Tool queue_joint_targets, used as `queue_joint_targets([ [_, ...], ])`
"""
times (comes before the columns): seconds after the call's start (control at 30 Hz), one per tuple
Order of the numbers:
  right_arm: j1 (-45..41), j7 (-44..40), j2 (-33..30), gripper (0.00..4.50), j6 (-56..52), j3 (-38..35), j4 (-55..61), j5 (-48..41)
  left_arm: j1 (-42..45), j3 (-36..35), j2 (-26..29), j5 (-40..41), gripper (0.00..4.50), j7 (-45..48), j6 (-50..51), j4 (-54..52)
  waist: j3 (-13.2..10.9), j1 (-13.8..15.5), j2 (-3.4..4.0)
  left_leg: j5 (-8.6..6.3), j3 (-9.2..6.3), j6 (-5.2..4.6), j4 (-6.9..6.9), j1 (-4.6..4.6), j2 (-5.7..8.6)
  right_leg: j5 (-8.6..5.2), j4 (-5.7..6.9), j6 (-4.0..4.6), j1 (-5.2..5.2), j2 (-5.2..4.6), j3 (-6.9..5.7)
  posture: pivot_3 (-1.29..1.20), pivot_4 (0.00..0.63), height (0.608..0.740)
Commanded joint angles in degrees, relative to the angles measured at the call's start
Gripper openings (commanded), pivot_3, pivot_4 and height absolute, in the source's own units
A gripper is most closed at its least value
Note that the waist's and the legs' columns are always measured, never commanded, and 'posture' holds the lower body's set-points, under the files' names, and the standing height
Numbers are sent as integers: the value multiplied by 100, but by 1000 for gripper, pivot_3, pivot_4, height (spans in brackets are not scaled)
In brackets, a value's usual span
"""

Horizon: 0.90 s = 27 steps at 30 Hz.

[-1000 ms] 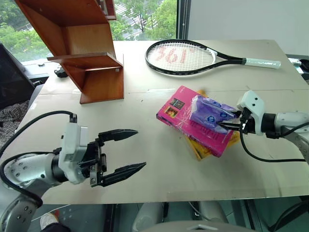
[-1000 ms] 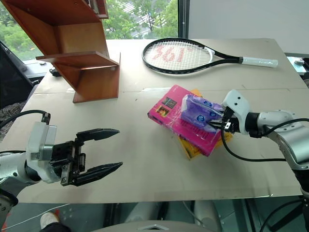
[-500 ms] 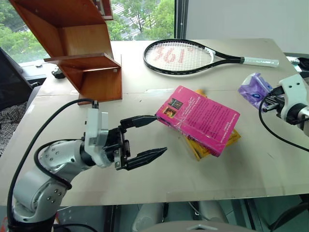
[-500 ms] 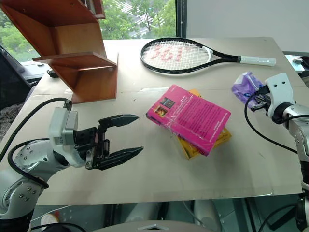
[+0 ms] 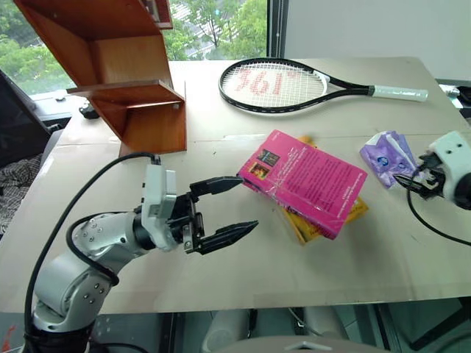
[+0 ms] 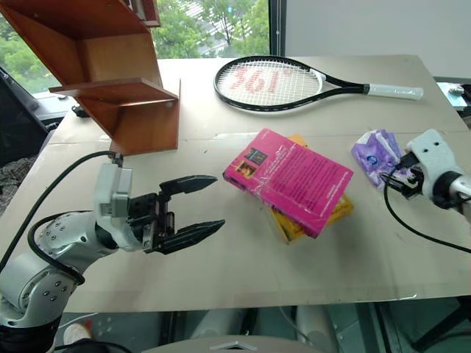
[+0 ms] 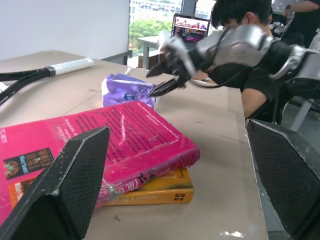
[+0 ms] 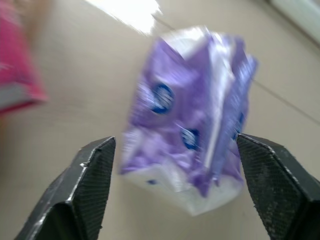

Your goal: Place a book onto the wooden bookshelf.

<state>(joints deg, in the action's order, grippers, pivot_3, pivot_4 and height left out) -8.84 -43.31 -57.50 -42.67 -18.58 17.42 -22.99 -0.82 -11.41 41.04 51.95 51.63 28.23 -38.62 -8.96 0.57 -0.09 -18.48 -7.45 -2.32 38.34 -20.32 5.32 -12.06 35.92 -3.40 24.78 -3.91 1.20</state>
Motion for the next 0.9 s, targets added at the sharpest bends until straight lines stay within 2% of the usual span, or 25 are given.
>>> queue_joint_targets([
  [0.03, 392, -649, -220, 2772, -481, -706, 923, -782, -196, -325, 100, 67, 4500, 143, -97, 0, 1, 3, -1, 0, 0, 0, 2, 0, 0, 0, 1, 0, -1, 0, 0, 0, 150, 740],
  [0.2, 675, -330, 8, 410, -652, -247, 1431, -808, -659, -646, 127, 19, 4500, 284, -193, 15, 2, 20, -4, 0, -2, 0, 7, 6, -1, 0, 1, 0, -12, -1, 0, 0, 150, 740],
  [0.23, 651, -208, 58, 89, -630, -46, 1468, -694, -751, -705, 119, -1, 4500, 279, -219, -15, 2, 24, -4, 0, -2, 0, 9, 5, 0, 0, 1, 0, -12, -2, 0, 0, 150, 740],
  [0.53, 241, 96, 254, 89, -346, 1203, 1065, -50, -1664, -1003, 105, -218, 4500, 480, -447, -218, 2, 13, -6, 0, 0, 0, 7, 4, 2, 0, -1, 0, -9, -5, -11, 0, 150, 740],
  [0.9, -954, 533, 1132, 89, -839, 2312, 933, 179, -2416, -1165, -88, -551, 4500, 526, -857, -285, 2, 27, -7, 0, -4, 0, 8, 2, 1, 0, -1, 1, -10, -6, -10, 0, 150, 740],
])
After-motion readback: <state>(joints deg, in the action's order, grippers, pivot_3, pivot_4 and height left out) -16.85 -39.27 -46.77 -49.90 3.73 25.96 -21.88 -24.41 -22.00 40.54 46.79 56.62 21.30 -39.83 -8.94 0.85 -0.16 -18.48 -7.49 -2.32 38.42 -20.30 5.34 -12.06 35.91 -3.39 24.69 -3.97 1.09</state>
